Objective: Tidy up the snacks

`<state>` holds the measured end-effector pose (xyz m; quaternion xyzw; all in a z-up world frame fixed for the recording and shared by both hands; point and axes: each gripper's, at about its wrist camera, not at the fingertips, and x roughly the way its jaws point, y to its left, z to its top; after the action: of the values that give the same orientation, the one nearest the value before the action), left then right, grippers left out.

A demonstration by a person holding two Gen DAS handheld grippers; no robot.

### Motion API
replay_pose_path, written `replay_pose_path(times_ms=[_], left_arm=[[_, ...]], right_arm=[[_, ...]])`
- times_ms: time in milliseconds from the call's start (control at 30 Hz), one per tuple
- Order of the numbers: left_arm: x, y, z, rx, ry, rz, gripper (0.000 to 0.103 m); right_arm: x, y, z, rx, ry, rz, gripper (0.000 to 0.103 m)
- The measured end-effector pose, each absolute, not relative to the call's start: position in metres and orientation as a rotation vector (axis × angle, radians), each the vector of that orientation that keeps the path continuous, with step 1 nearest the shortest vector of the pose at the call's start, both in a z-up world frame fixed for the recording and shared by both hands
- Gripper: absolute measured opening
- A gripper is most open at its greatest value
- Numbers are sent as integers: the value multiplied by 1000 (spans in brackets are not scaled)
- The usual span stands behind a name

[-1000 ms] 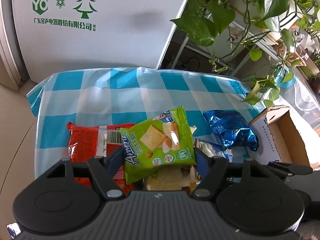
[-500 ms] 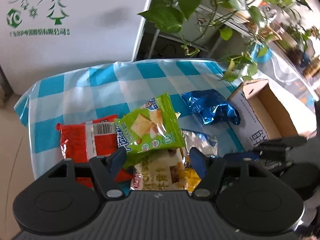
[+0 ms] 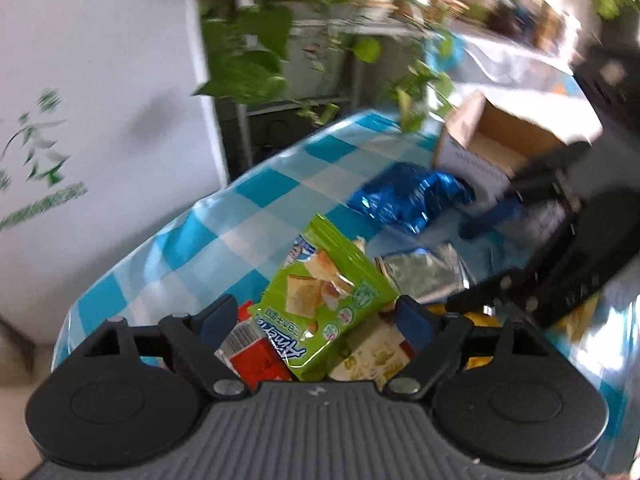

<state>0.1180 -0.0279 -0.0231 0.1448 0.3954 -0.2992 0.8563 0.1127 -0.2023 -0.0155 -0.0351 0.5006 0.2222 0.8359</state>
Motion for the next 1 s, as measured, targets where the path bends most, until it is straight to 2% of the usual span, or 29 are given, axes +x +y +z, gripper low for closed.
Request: replay_pose_path(times_ms=[267,633,800,1000], left_arm=[[131,-33,-35,281,828,-728,92],[147,-32,-48,213,851,-770,92],[143,-34,-49,222,861,-803,84],[133,-38,-41,250,846,-794,67]], right_arm=[[120,-194,-23,-126,1064,494,86],[124,-191,-29,-134,1052,465,86],[126,-191,-30,-139,1051,463,85],[124,-191,-27,-141,1058,458,81]])
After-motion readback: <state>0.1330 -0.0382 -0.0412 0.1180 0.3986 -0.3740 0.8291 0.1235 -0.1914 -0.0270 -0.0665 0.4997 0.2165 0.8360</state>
